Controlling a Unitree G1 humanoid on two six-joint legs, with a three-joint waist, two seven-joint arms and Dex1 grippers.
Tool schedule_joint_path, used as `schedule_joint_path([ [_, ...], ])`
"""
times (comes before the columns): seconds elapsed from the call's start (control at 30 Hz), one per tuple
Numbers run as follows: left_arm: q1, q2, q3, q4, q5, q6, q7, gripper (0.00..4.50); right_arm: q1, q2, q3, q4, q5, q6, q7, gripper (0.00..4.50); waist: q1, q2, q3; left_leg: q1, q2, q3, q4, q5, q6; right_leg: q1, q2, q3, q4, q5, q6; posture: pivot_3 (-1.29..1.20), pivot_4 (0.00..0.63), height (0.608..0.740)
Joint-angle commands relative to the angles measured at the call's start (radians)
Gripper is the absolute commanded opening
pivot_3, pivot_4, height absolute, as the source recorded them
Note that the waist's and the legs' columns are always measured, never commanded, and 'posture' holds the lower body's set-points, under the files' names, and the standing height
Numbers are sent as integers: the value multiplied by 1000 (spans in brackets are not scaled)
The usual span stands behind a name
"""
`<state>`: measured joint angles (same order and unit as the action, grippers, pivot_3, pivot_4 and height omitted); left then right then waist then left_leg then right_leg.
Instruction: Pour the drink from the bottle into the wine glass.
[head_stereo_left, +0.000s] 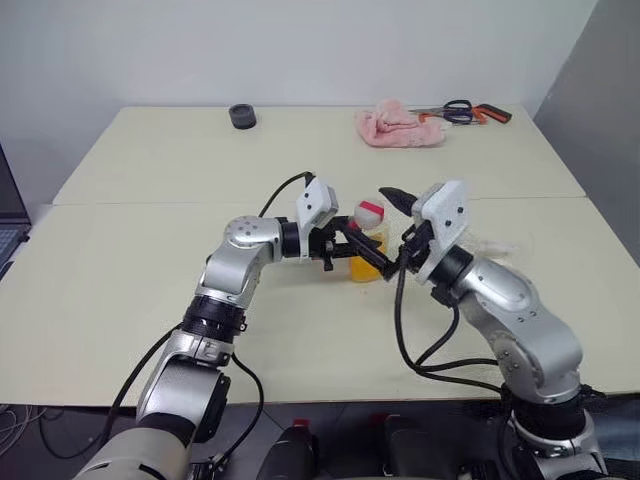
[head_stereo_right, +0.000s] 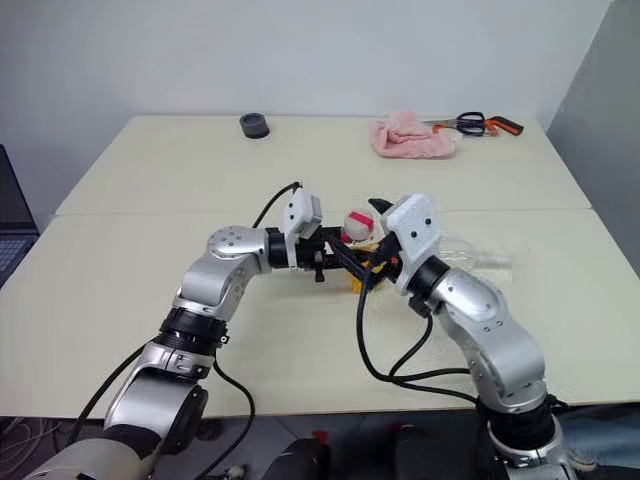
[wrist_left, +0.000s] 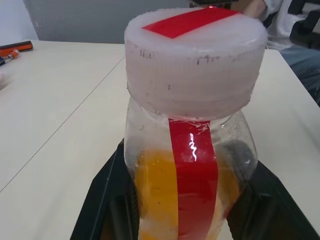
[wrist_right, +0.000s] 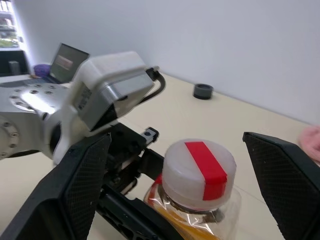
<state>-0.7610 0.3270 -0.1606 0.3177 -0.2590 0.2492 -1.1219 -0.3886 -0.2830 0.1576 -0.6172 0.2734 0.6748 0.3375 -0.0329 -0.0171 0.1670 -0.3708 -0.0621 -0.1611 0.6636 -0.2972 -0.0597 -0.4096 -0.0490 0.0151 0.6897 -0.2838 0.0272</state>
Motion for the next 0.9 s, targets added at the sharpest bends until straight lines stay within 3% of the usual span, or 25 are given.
schedule_joint_path([
  [0.03,-36,-4,8,-13,0,-32,1,1734,1,12,18,-23,-46,-17,-44,4500,0,0,0,0,0,0,0,0,0,0,0,0,0,0,0,0,150,740],
  [0.33,-36,-2,9,-12,4,-35,-4,1734,-3,49,21,12,-70,-33,-67,4500,-1,0,0,0,0,0,0,0,0,0,0,0,0,0,0,0,150,740],
  [0.43,-37,-1,8,-9,5,-39,-7,1734,-8,63,24,21,-70,-35,-68,3866,-1,0,0,0,0,0,0,0,0,0,0,0,0,0,0,0,150,740],
  [0.63,-35,0,8,-10,5,-41,-9,1734,-8,71,26,29,-73,-44,-59,1834,-1,0,0,0,0,0,0,0,0,0,1,0,0,0,0,0,150,740],
  [0.9,-29,3,7,-18,-2,-36,-27,1734,-18,49,44,61,-54,-89,10,1824,-1,0,0,0,0,0,0,0,0,0,1,0,0,0,0,0,150,740],
])
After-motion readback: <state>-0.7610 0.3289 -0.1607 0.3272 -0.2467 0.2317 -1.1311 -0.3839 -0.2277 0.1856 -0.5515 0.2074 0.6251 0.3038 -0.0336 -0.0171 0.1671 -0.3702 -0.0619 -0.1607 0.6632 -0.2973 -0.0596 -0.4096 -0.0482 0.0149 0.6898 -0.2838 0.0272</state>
